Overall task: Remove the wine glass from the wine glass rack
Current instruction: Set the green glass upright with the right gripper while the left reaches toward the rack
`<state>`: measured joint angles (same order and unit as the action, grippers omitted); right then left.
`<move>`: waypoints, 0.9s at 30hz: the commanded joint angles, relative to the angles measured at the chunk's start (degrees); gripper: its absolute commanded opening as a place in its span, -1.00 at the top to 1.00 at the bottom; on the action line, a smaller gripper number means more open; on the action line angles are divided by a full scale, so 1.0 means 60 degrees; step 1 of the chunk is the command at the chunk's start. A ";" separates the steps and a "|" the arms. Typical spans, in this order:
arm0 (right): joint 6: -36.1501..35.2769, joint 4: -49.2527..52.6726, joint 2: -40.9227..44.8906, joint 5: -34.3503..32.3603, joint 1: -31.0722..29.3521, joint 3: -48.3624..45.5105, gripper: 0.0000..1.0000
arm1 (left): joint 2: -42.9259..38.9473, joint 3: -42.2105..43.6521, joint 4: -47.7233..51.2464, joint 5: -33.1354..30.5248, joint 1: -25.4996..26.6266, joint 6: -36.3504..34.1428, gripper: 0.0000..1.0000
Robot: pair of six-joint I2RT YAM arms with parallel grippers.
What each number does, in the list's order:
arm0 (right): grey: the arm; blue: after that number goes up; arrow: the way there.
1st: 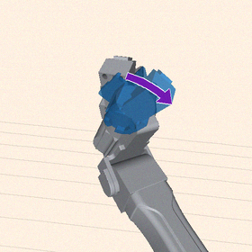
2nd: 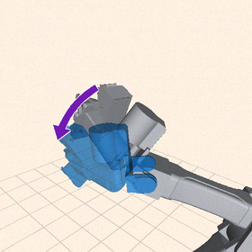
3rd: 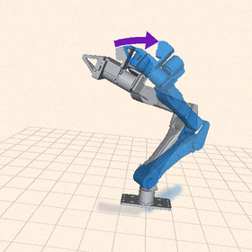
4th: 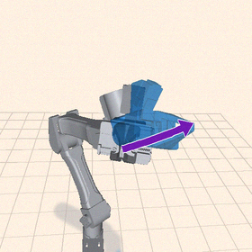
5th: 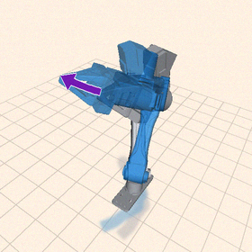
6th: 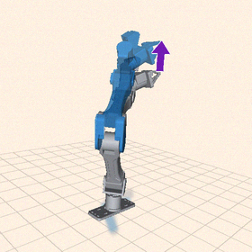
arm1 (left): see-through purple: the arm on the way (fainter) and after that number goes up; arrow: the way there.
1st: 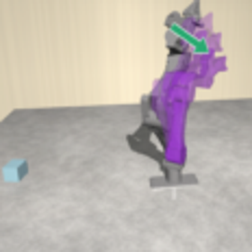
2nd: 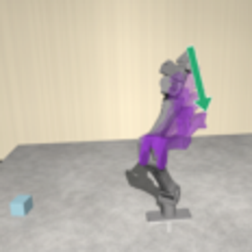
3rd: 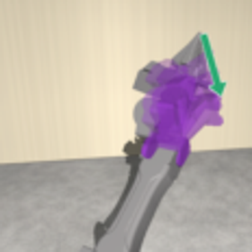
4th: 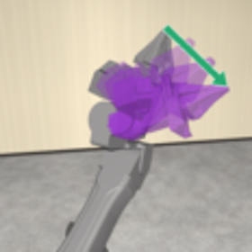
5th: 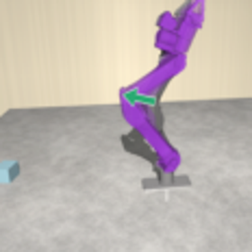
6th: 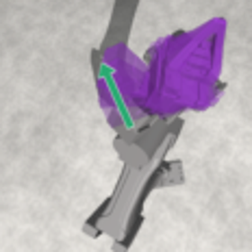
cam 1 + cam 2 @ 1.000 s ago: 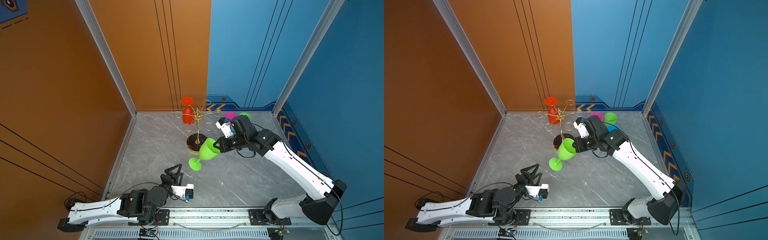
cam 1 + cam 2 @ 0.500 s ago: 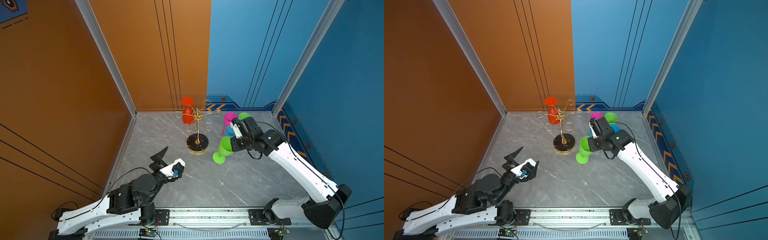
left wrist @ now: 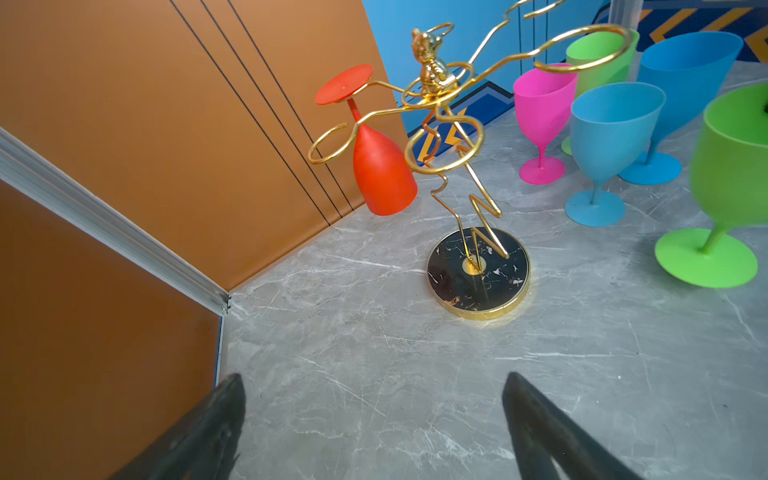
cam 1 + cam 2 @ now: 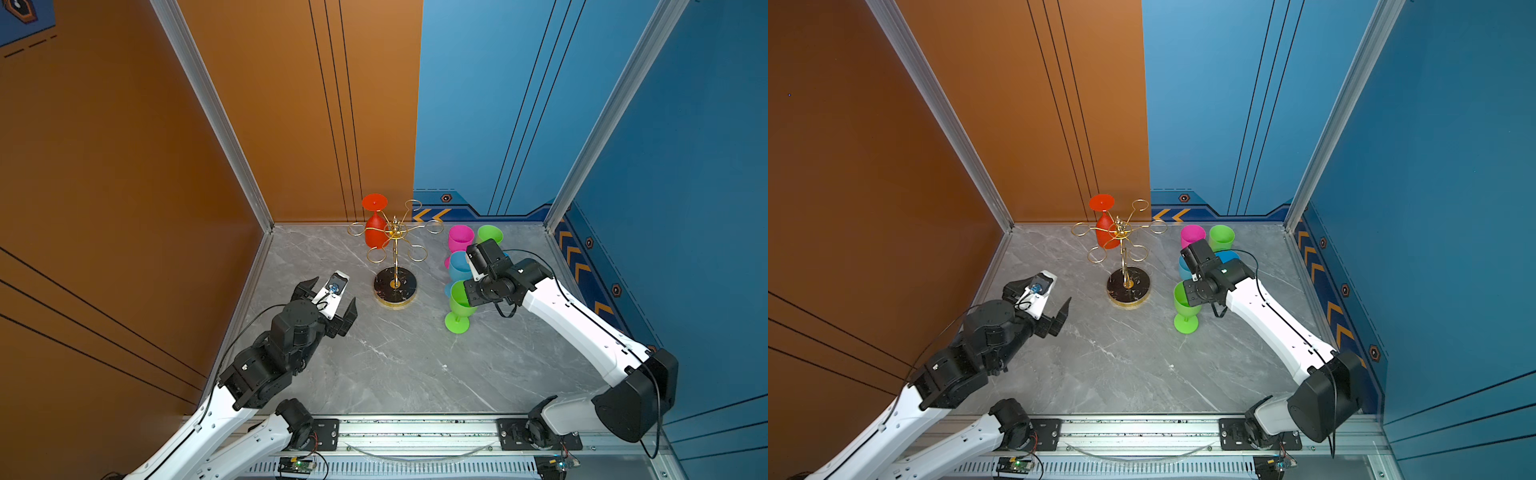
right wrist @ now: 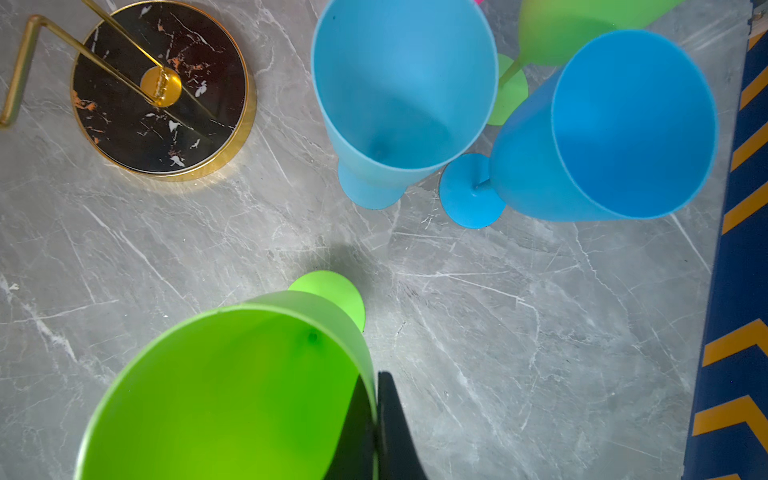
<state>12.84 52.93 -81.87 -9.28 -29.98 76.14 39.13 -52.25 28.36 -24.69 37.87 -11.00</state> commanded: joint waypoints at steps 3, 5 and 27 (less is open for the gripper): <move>-0.0045 -0.0640 -0.0223 -0.0197 0.0169 -0.0326 1.00 | 0.0364 -0.0675 0.0419 0.2194 -0.1551 0.1539 -0.94; -0.0044 -0.0740 -0.0328 -0.0185 0.0195 -0.0385 1.00 | 0.0578 -0.0884 0.0541 0.2751 -0.2169 0.1860 -0.94; -0.0030 -0.1277 -0.0659 0.0131 0.0602 -0.0779 0.85 | 0.3525 -0.3017 0.0166 0.6791 -0.6185 0.4295 -0.97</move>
<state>12.86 45.95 -85.17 -9.06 -26.70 72.20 59.24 -68.23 30.89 12.45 1.56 12.12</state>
